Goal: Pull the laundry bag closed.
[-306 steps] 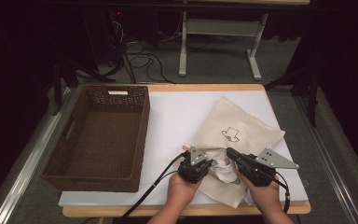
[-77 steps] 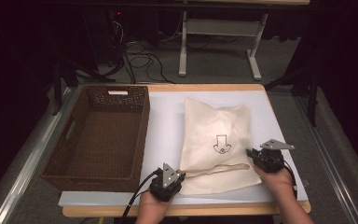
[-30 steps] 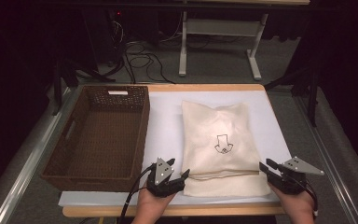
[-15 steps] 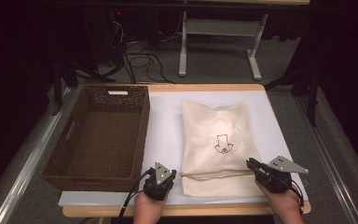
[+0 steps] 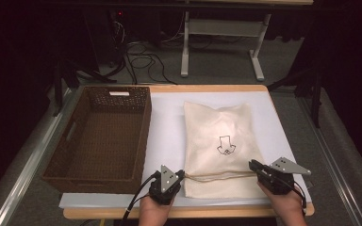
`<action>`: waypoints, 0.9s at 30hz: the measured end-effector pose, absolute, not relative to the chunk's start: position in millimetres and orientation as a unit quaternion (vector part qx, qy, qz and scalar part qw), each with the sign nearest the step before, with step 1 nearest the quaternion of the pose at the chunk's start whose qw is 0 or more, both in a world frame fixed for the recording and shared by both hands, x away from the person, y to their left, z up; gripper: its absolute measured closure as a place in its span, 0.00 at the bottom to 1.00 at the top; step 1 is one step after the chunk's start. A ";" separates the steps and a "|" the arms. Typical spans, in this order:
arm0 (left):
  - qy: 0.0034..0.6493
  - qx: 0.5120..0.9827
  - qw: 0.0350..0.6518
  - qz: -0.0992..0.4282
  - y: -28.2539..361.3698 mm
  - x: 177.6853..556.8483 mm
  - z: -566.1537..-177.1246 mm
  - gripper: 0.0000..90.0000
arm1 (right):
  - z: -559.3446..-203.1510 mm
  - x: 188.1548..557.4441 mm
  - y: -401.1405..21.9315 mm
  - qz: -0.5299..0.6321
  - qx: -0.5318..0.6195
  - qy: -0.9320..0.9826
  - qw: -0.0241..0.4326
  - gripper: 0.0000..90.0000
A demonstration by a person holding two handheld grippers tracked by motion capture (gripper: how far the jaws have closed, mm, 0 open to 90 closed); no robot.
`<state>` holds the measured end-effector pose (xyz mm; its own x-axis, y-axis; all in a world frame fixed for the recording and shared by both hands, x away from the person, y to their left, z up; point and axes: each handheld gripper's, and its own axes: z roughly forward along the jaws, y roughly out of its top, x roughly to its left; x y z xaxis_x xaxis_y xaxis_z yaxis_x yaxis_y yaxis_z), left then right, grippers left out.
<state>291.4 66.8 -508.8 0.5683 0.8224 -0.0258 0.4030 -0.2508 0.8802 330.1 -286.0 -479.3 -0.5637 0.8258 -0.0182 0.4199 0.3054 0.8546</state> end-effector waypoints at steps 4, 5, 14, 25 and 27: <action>0.391 0.764 0.450 0.246 60.4 289.1 -506.5 0.95 | -479.8 329.9 -284.9 0.429 0.400 0.775 0.235 0.91; 0.387 0.765 0.451 0.248 58.7 288.4 -506.2 0.95 | -480.3 329.9 -285.3 0.429 0.397 0.776 0.236 0.91; 0.372 0.769 0.453 0.254 50.6 287.0 -506.3 0.90 | -481.1 330.4 -287.0 0.429 0.398 0.778 0.231 0.90; 0.413 0.745 0.470 0.232 69.6 279.2 -507.9 0.54 | -481.8 329.3 -281.5 0.433 0.386 0.782 0.228 0.89; 0.408 0.750 0.472 0.218 66.9 276.7 -512.1 0.48 | -482.2 329.3 -280.3 0.430 0.388 0.784 0.224 0.89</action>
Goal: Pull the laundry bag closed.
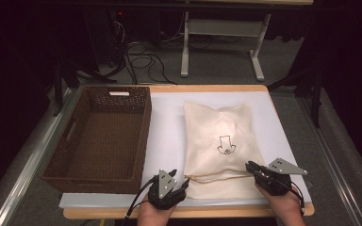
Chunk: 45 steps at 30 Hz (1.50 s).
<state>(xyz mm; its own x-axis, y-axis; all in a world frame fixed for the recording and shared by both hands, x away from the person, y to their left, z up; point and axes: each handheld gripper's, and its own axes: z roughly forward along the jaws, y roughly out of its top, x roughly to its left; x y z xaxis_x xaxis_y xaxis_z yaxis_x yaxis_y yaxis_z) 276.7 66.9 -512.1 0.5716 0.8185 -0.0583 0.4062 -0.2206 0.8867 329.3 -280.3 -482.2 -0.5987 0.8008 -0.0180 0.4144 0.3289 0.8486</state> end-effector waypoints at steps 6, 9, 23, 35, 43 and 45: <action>0.435 0.763 0.453 0.152 64.1 285.3 -526.5 0.44 | -481.7 327.5 -279.7 0.432 0.387 0.783 0.225 0.89; 0.446 0.760 0.458 0.119 66.3 289.8 -530.3 0.48 | -482.4 328.5 -279.0 0.432 0.387 0.783 0.223 0.88; 0.423 0.766 0.472 0.105 63.0 294.2 -528.3 0.87 | -481.4 325.5 -250.2 0.446 0.354 0.797 0.202 0.79; 0.393 0.771 0.477 0.156 57.5 299.0 -510.8 0.92 | -474.8 331.4 -228.3 0.465 0.349 0.792 0.186 0.76; 0.381 0.771 0.483 0.164 59.8 301.5 -507.6 0.92 | -462.7 350.3 -212.4 0.477 0.358 0.781 0.186 0.76; 0.379 0.768 0.489 0.164 61.1 300.8 -510.1 0.92 | -463.6 354.5 -208.4 0.483 0.355 0.778 0.188 0.77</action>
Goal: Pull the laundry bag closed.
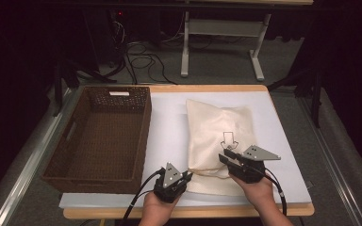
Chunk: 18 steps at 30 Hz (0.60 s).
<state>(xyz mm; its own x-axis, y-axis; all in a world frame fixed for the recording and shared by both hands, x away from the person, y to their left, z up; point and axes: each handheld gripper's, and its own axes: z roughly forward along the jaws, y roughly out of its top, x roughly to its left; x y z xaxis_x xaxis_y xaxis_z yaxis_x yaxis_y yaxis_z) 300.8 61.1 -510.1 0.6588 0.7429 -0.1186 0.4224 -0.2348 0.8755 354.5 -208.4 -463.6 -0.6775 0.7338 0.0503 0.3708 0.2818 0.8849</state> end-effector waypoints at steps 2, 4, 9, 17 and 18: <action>0.380 0.767 0.491 0.162 61.7 301.3 -511.0 0.92 | -467.7 354.5 -205.8 0.483 0.357 0.778 0.185 0.76; 0.380 0.765 0.494 0.159 62.2 300.9 -510.6 0.92 | -471.5 351.6 -206.0 0.479 0.350 0.782 0.190 0.75; 0.380 0.766 0.491 0.167 60.6 298.7 -512.9 0.92 | -477.9 347.1 -210.6 0.477 0.351 0.785 0.180 0.73; 0.381 0.764 0.493 0.166 60.5 297.4 -513.7 0.91 | -479.6 341.3 -202.4 0.482 0.339 0.792 0.159 0.65; 0.381 0.764 0.493 0.166 60.6 297.5 -513.7 0.91 | -479.1 340.4 -200.7 0.484 0.336 0.792 0.159 0.65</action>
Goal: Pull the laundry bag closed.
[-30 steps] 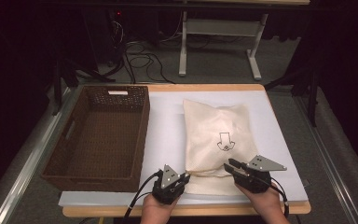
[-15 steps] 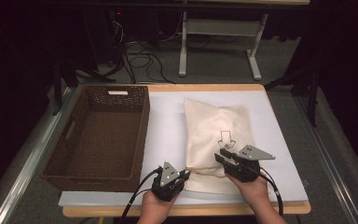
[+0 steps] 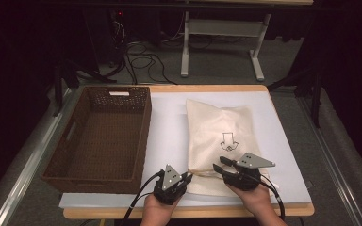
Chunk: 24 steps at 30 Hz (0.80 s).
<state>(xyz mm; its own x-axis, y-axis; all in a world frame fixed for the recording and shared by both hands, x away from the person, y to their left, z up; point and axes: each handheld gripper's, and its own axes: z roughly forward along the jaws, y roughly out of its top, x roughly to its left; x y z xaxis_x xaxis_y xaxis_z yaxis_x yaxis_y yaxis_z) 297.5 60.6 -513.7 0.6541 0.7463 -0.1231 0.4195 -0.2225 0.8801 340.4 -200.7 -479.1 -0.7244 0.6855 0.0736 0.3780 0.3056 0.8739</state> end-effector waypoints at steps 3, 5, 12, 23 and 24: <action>0.381 0.764 0.493 0.167 60.6 297.2 -513.5 0.91 | -477.3 337.3 -194.4 0.487 0.334 0.792 0.157 0.65; 0.380 0.765 0.492 0.170 60.1 296.6 -513.3 0.91 | -476.6 335.3 -190.6 0.489 0.331 0.793 0.151 0.65; 0.378 0.765 0.493 0.171 58.6 295.3 -513.3 0.91 | -475.7 326.8 -177.5 0.499 0.308 0.799 0.133 0.62; 0.374 0.765 0.494 0.173 57.0 294.0 -512.5 0.91 | -478.5 318.5 -165.7 0.507 0.295 0.802 0.112 0.66; 0.374 0.765 0.495 0.173 56.9 293.9 -512.6 0.91 | -479.2 319.0 -165.1 0.507 0.293 0.803 0.109 0.67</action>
<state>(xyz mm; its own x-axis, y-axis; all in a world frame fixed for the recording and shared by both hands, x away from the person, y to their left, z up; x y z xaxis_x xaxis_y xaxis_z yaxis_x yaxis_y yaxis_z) 293.9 56.9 -512.6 0.6601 0.7438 -0.1046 0.4005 -0.2307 0.8868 319.0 -165.1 -479.2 -0.8049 0.5808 0.1213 0.3591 0.3140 0.8789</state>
